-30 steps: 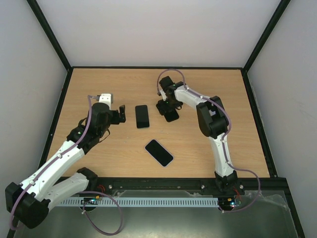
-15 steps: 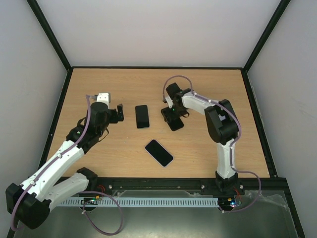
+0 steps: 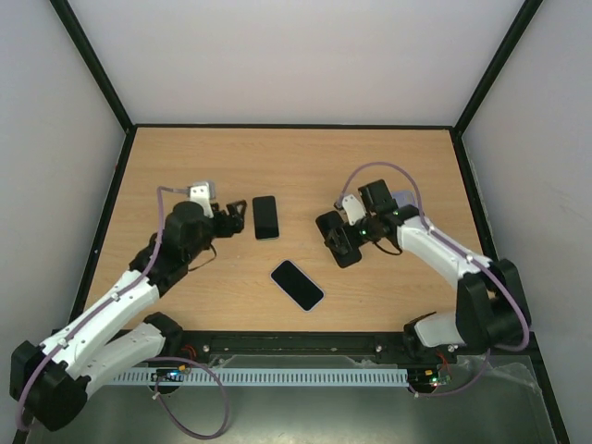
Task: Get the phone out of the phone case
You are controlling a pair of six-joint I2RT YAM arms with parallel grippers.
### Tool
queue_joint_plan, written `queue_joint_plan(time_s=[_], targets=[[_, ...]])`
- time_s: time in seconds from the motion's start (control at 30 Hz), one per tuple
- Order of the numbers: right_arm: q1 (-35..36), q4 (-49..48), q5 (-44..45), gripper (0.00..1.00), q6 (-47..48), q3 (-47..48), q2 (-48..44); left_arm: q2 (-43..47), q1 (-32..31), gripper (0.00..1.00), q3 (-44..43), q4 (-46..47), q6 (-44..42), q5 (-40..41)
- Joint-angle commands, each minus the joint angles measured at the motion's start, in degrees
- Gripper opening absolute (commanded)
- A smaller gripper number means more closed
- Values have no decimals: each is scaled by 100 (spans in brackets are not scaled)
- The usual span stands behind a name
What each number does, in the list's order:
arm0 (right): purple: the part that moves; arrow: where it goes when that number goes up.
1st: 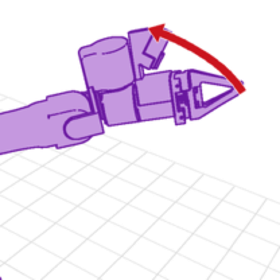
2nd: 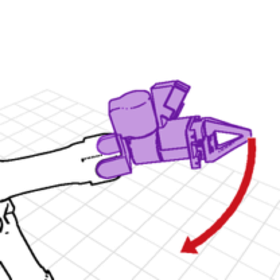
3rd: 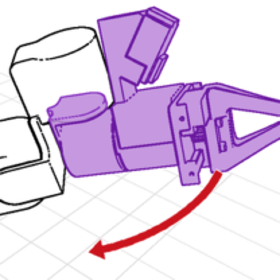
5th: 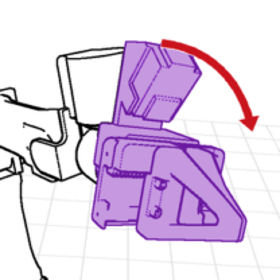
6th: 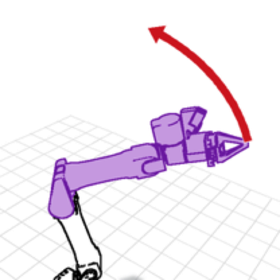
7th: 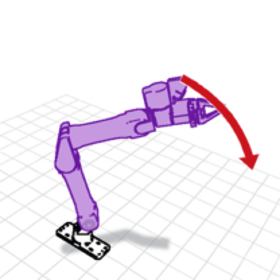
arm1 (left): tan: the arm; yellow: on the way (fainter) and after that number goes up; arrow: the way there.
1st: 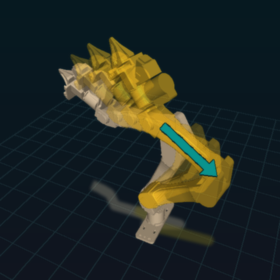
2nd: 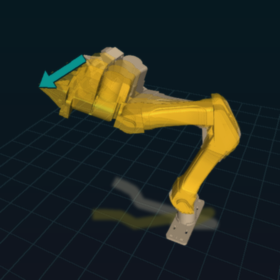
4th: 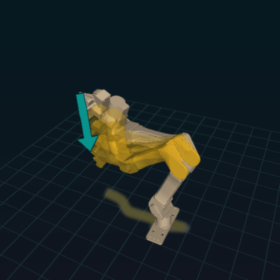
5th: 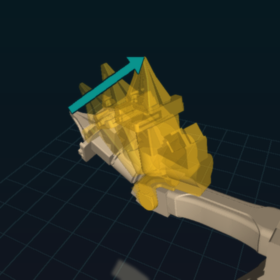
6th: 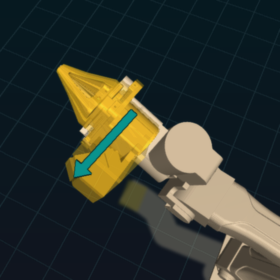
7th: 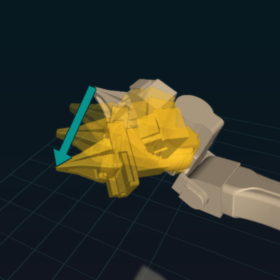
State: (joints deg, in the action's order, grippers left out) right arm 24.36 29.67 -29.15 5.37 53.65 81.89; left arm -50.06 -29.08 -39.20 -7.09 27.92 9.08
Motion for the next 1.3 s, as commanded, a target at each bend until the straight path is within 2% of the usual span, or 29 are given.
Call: queue_joint_plan(time_s=[0.0,0.13,0.2,0.47,0.63,0.9,1.03,1.17,1.27], targets=[[-10,-944,-415,44,113,-810,-947,16,-755,82,697,1439,1408,-1005],[-17,-1217,-386,45,115,-1049,-1442,-664,-1757,81,660,2107,1606,-497],[-27,-1197,-488,45,192,-1095,-1509,-1154,-1921,80,495,2327,1650,-564],[-39,-1245,-635,46,287,-1146,-1661,-2669,-2262,67,-335,2896,1769,-831],[-45,-1287,-610,46,294,-1172,-1829,-3290,-2403,56,-746,2998,1811,-989],[-54,-1369,-569,46,299,-1220,-2097,-3875,-2502,44,-1127,3074,1917,-1104],[-54,-1372,-616,46,341,-1250,-2174,-4133,-2497,33,-1430,3088,1796,-1242],[-54,-1393,-560,46,363,-1259,-2257,-4256,-2498,18,-1651,3027,1535,-1343],[-62,-1407,-561,52,353,-1270,-2326,-4164,-2499,5,-1682,2961,1363,-1378]])
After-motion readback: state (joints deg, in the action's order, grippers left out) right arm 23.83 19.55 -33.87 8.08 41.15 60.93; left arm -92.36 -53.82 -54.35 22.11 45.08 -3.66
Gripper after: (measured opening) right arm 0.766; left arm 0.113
